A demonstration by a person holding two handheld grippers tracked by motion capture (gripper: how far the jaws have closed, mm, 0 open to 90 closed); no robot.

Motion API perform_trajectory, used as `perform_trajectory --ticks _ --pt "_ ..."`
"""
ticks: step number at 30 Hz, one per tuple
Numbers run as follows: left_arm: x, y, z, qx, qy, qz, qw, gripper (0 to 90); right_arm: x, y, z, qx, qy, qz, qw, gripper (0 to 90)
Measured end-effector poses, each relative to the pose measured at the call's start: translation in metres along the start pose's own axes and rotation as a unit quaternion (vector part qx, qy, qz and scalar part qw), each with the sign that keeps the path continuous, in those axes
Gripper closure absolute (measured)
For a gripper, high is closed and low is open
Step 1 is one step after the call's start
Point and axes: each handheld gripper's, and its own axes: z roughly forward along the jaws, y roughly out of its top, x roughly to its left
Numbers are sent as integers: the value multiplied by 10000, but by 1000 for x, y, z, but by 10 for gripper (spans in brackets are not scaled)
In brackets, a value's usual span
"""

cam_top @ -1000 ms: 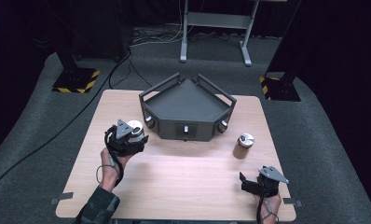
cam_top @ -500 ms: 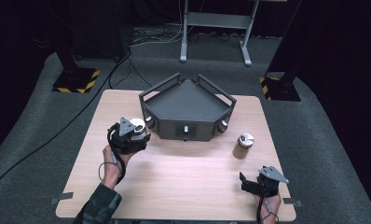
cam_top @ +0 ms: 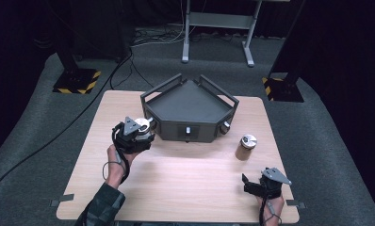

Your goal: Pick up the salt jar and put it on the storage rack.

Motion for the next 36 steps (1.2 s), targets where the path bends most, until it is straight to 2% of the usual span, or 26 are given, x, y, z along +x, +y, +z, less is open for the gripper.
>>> perform_trajectory --ticks 36 --pt "0 26 12 13 -182 195 9996 313 0 0 0 6 -10 -11 10000 0"
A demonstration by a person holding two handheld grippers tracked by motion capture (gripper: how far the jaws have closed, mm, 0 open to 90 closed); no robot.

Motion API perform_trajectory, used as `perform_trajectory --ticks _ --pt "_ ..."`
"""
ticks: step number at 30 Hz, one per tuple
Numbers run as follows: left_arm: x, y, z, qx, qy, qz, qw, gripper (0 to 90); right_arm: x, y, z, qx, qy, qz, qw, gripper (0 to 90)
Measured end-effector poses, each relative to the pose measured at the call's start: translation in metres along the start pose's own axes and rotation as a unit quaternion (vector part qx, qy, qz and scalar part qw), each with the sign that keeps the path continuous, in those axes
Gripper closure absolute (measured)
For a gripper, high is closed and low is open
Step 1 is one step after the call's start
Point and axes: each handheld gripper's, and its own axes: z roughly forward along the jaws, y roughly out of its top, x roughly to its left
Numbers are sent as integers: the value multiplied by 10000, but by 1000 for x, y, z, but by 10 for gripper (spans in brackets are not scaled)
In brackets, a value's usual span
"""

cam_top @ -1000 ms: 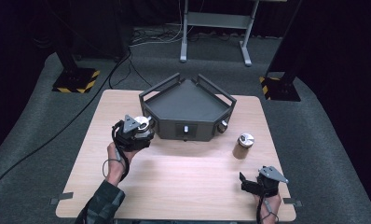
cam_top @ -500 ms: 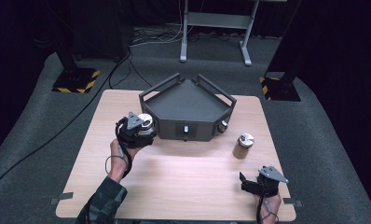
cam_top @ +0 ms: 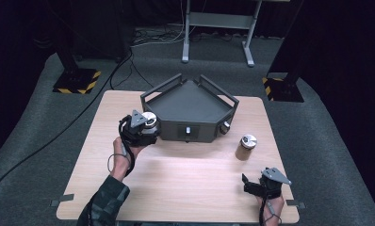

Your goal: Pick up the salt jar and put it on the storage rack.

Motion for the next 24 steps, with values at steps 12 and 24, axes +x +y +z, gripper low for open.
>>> perform_trajectory --ticks 12,24 --pt "1 10 -1 -19 -9 80 10000 312 0 0 0 5 -6 -2 10000 0" --pt "1 18 0 -31 -28 116 9999 313 0 0 0 6 -2 1 10000 0"
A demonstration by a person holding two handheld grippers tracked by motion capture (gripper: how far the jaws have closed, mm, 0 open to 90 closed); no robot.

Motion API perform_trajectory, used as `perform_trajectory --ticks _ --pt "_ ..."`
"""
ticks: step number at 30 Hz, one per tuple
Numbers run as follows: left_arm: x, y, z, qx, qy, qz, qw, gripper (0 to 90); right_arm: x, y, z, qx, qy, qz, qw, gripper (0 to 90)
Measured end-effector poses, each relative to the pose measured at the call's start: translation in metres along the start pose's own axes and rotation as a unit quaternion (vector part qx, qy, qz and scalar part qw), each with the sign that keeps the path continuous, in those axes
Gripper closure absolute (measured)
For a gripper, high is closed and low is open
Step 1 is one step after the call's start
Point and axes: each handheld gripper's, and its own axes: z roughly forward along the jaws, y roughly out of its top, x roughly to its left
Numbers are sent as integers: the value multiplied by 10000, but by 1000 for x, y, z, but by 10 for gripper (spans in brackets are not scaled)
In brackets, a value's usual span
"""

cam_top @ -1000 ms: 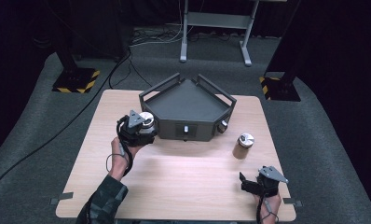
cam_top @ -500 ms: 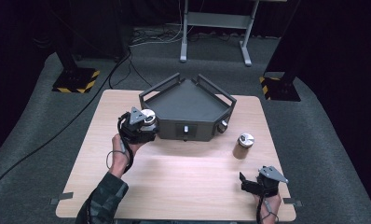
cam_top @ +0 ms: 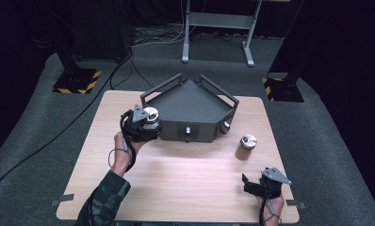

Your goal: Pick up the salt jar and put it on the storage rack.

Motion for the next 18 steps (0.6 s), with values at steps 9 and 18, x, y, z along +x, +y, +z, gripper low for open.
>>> perform_trajectory --ticks 9,18 --pt "1 6 4 -5 -19 2 10000 313 0 0 0 10 2 -6 10000 0" --pt "3 10 8 75 -38 21 10000 313 0 0 0 8 -1 -12 10000 0"
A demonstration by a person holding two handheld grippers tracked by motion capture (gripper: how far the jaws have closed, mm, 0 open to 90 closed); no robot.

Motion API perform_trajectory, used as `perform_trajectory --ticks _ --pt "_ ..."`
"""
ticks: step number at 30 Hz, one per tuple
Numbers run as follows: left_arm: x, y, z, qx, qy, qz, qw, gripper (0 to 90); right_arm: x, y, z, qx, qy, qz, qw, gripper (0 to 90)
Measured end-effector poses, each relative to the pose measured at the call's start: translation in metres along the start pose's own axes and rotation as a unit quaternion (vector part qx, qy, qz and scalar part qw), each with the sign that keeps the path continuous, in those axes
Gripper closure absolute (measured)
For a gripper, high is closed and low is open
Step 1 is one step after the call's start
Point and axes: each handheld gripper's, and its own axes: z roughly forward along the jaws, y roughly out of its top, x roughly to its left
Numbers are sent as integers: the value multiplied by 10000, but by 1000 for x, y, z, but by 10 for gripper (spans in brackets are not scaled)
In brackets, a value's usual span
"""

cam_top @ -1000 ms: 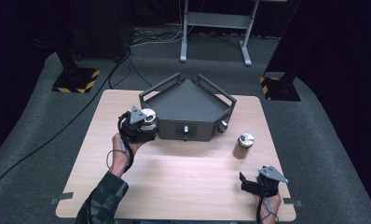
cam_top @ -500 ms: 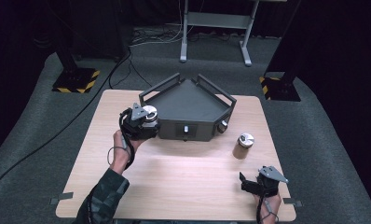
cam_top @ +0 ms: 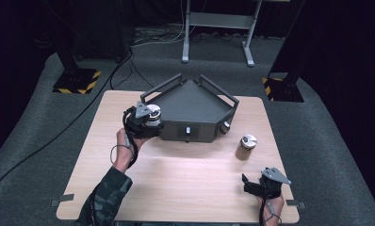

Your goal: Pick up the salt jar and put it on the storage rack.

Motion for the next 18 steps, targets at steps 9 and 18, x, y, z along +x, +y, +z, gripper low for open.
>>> perform_trajectory --ticks 9,18 --pt "2 4 3 1 19 20 10000 313 0 0 0 0 -7 -1 10000 0" --pt "2 12 8 -14 21 85 10000 313 1 0 0 1 -16 -11 10000 0"
